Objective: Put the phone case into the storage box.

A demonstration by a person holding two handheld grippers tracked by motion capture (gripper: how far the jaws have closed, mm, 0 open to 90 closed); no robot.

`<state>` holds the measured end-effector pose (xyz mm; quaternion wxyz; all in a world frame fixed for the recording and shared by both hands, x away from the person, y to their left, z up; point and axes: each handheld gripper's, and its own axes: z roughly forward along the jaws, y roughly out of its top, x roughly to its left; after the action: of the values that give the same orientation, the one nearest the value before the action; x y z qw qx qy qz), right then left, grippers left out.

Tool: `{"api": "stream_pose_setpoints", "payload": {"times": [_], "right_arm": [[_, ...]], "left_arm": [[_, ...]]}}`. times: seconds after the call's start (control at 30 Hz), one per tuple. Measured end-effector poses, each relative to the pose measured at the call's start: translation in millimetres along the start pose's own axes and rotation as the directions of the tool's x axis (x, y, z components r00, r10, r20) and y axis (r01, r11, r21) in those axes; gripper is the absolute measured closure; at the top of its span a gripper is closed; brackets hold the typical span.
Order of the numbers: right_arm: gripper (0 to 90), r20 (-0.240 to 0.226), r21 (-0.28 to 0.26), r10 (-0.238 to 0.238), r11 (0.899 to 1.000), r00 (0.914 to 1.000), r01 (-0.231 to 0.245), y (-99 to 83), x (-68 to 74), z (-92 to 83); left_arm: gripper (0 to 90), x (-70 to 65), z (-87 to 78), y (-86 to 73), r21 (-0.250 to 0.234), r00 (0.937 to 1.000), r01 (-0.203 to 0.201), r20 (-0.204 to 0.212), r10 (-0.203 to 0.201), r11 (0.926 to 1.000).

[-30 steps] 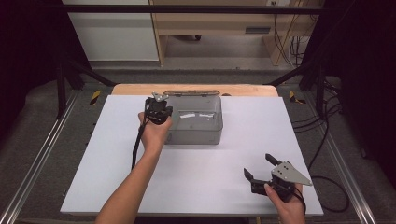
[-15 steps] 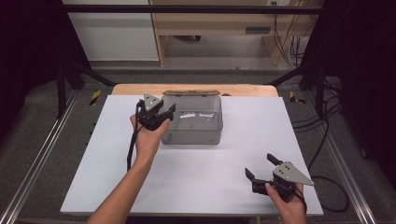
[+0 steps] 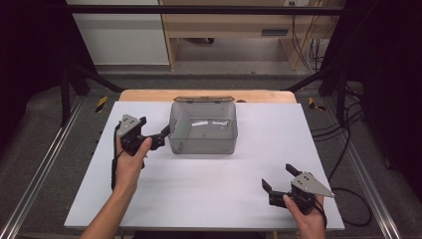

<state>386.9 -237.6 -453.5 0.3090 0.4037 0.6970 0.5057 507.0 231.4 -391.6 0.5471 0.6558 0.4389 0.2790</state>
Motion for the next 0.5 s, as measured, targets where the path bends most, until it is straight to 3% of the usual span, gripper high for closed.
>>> {"api": "stream_pose_setpoints", "payload": {"times": [0.17,0.3,0.5], "right_arm": [[4.3,0.006,0.01,0.002,1.0,1.0,-0.002,-0.8,-0.2,2.2],[4.1,0.013,0.0,0.006,1.0,0.9999,-0.006,-1.3,-0.6,4.2],[3.9,0.013,-0.078,0.013,0.997,0.9998,-0.012,-3.6,-4.6,4.7]], "left_arm": [[3.5,13.7,-24.6,-10.1,-0.012,0.9991,-0.036,-0.025,0.036,0.9993],[3.5,23.5,-45.4,-19.7,-0.04,0.9993,-0.025,-0.027,0.024,0.9989],[3.0,33.1,-74.1,-35.7,-0.061,0.9989,-0.027,-0.041,0.024,0.9978]]}}
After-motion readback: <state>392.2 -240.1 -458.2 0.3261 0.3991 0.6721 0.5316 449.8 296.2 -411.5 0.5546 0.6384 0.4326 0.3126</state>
